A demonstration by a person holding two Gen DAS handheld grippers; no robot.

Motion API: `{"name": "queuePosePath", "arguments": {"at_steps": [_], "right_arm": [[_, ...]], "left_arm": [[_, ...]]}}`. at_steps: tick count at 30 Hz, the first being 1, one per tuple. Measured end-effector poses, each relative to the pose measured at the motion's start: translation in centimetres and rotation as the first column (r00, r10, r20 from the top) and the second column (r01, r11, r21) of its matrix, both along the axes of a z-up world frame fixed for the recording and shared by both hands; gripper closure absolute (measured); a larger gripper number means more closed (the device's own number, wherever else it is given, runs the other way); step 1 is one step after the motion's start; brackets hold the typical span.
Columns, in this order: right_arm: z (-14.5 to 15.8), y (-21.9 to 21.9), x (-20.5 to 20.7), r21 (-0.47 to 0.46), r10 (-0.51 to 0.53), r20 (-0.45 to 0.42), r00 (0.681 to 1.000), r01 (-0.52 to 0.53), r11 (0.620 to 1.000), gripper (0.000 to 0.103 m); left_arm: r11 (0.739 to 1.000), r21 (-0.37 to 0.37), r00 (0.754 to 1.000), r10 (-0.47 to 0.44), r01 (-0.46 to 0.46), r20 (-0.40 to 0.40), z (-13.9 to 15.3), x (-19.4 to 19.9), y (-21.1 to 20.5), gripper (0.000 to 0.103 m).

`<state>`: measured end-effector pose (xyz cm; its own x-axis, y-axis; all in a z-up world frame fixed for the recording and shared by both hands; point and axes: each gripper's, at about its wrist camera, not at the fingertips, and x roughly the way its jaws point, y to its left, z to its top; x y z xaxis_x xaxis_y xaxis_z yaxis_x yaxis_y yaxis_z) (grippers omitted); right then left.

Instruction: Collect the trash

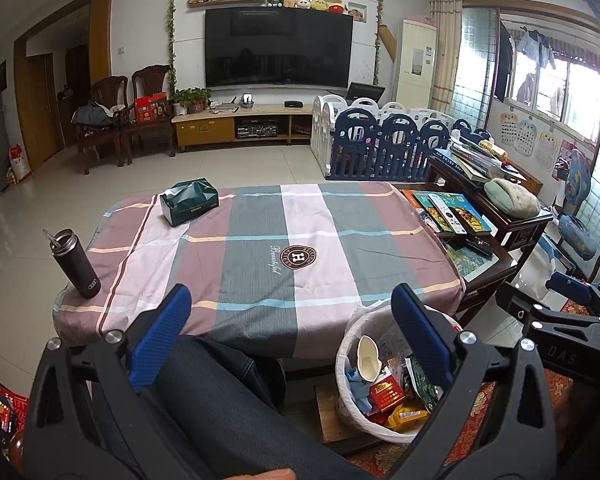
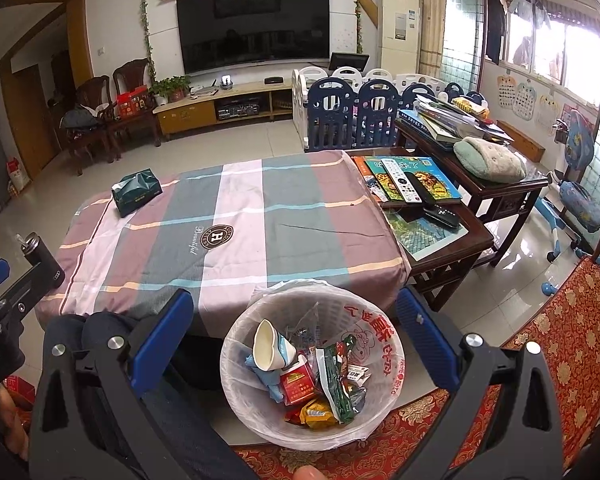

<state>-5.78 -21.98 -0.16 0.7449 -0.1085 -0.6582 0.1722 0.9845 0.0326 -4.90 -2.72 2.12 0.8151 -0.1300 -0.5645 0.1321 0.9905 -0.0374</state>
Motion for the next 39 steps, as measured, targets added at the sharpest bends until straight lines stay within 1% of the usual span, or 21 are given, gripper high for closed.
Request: {"name": "queuePosePath", "arguments": {"at_steps": [23,31,39], "right_arm": [[-0.2,-0.1,-0.1,0.005,-0.003,-0.005,1.000,0.003,1.000,0.004],[-0.6,0.0,-0.1,0.007,-0.006,-0.009,1.000,0.006,1.000,0.004],[-1.0,0.1,-0.1,0.011,-0.013,-0.016,1.000,0.013,1.000,0.004]], "left_arm": [[1.000,-0.002,1.000,-0.005,0.005,-0.006,-0.1,0.0,0.0,0.003],[1.000,0.004,1.000,-0.003,0.003,-0.006,-1.0,-0.5,-0.2,0.003],[1.000,0.013,1.000,0.004,-0.004,-0.021,-1.3,0.0,-0.1,0.003]]}}
